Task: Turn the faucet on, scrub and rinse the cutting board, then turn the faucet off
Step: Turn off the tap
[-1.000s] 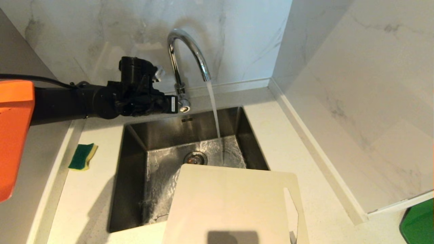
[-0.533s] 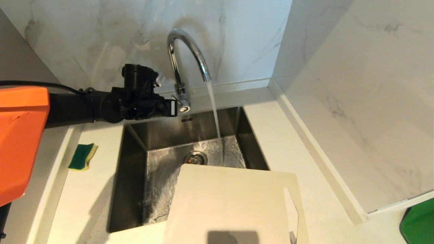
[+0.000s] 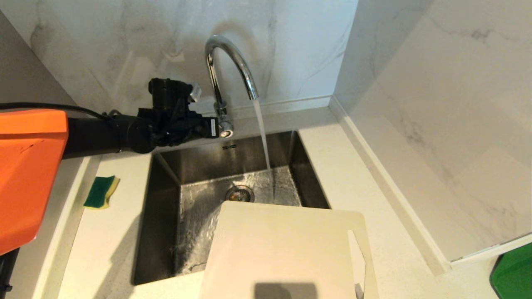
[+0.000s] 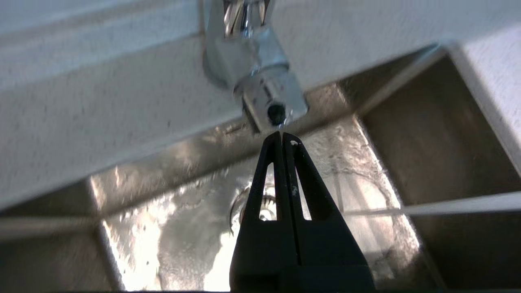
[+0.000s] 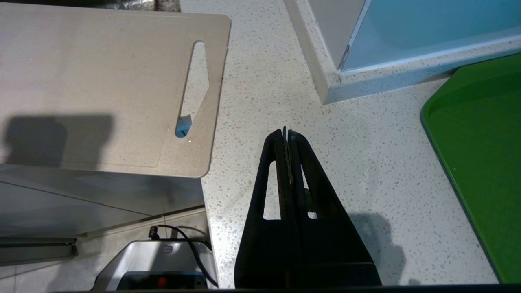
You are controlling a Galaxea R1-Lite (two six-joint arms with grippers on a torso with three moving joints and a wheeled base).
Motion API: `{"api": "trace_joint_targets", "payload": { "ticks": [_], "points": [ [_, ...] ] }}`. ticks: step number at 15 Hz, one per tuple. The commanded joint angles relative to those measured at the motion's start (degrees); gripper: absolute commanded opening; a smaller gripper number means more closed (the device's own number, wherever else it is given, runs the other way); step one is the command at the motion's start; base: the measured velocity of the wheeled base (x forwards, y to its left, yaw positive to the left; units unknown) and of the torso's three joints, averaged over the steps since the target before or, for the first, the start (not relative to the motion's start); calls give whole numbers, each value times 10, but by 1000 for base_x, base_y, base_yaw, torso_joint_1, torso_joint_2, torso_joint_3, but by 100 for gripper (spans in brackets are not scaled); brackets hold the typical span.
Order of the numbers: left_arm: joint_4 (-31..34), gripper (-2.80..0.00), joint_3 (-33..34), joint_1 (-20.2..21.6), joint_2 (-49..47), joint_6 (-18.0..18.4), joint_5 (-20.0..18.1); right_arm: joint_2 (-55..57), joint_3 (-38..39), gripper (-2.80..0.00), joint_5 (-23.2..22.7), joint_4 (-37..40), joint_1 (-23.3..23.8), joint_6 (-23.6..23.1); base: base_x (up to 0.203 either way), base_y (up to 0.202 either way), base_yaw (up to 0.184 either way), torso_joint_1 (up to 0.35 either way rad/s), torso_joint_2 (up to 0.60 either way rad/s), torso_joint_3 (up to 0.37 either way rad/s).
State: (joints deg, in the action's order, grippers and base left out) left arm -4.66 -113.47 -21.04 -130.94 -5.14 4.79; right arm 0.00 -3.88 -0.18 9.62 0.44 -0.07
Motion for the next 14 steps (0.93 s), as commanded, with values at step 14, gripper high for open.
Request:
{"api": "trace_joint_targets", "payload": {
  "ticks": [14],
  "points": [
    [-102,-280,-8,9,-34,7,4,1,0,-280,0,0,0,0,0,0,0,0,0,0]
  ]
}}
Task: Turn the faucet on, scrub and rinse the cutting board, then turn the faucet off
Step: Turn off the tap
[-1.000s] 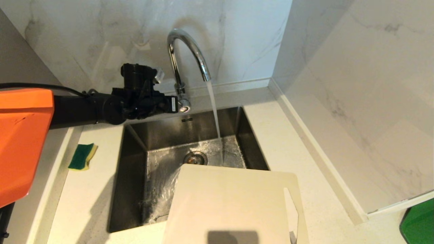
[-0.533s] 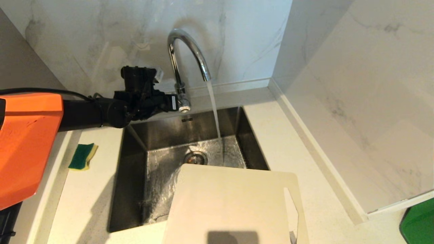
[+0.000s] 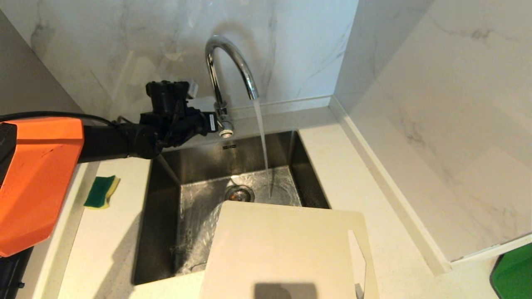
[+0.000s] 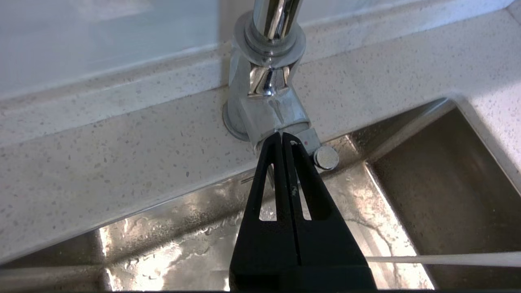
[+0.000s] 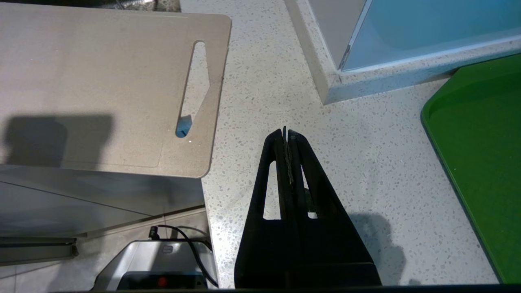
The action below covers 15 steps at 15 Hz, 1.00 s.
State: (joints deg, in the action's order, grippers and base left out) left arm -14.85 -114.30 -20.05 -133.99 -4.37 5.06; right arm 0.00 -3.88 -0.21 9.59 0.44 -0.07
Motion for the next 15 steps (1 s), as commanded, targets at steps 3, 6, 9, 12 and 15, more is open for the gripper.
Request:
{"api": "trace_joint_targets", "payload": {
  "ticks": [3,6,9,12,15],
  "points": [
    [16,-280,2,-1,-3,12,47,0,0,-280,0,1,0,0,0,0,0,0,0,0],
    [40,-280,5,-2,5,25,54,0,0,-280,0,1,0,0,0,0,0,0,0,0],
    [40,-280,5,-3,8,19,48,0,0,-280,0,1,0,0,0,0,0,0,0,0],
    [40,-280,4,-5,7,5,36,0,0,-280,0,1,0,0,0,0,0,0,0,0],
    [40,-280,3,-8,11,-18,5,0,0,-280,0,1,0,0,0,0,0,0,0,0]
  ]
}}
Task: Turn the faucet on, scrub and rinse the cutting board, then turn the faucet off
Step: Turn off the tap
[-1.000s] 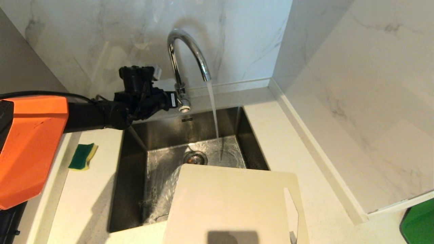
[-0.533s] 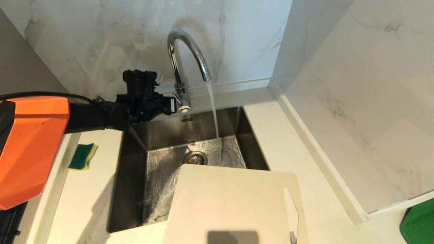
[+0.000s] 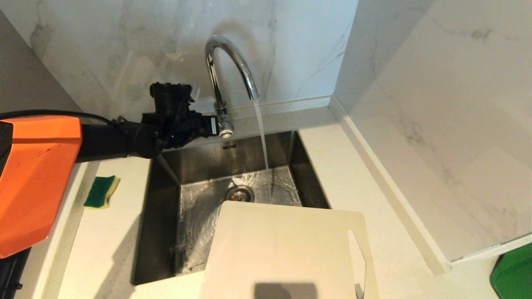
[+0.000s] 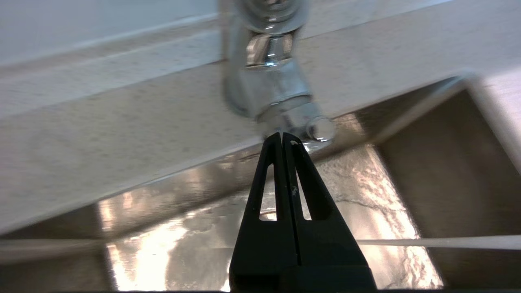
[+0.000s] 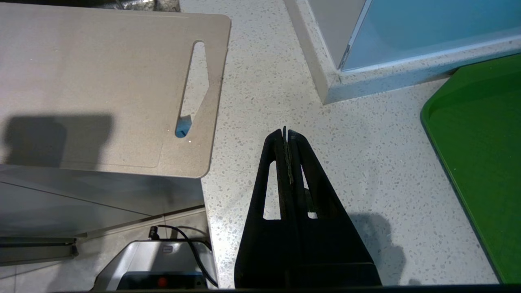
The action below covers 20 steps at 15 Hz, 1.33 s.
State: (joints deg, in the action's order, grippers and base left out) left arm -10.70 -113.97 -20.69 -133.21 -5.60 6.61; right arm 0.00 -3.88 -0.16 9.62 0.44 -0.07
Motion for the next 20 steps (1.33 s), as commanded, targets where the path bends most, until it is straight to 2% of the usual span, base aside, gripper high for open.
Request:
{"api": "trace_joint_targets", "payload": {
  "ticks": [1,9,17,20],
  "points": [
    [-1,-280,0,-3,6,-10,-20,0,0,-280,-1,0,0,0,0,0,0,0,0,0],
    [-2,-280,-4,-3,8,-13,-44,0,0,-280,0,0,0,0,0,0,0,0,0,0],
    [-31,-280,-5,4,-8,-6,-41,0,0,-280,0,0,0,0,0,0,0,0,0,0],
    [-46,-280,-5,18,-16,17,-40,1,0,-280,0,0,0,0,0,0,0,0,0,0]
  ]
}}
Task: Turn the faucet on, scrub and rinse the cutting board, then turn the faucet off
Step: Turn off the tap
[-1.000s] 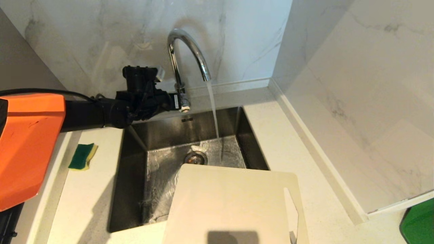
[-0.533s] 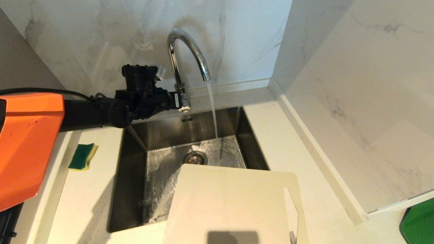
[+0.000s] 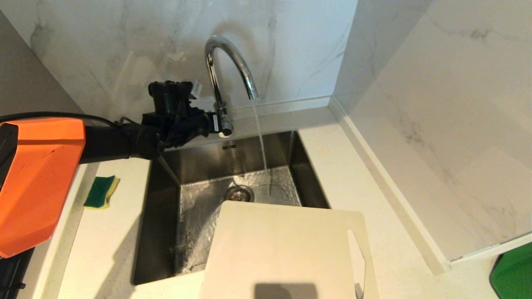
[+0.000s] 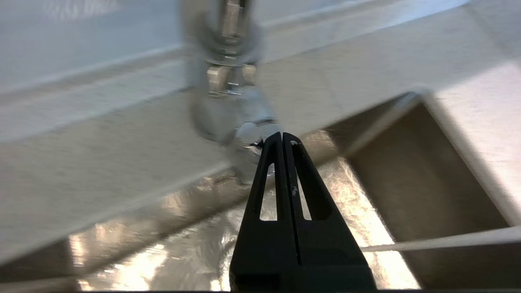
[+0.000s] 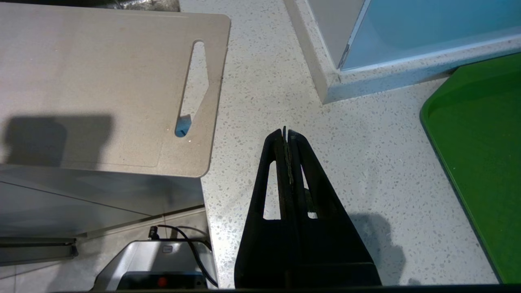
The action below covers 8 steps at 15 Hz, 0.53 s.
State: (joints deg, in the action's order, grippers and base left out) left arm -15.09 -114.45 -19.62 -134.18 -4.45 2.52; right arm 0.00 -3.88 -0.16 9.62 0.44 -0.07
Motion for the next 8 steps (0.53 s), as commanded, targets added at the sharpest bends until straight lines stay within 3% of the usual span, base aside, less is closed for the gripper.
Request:
{"api": "trace_joint_targets", "payload": {
  "ticks": [1,8],
  "points": [
    [-8,-280,0,10,-8,7,0,0,0,-280,0,0,0,0,0,0,0,0,0,0],
    [-16,-280,1,26,-13,7,0,1,0,-280,0,0,0,0,0,0,0,0,0,0]
  ]
}}
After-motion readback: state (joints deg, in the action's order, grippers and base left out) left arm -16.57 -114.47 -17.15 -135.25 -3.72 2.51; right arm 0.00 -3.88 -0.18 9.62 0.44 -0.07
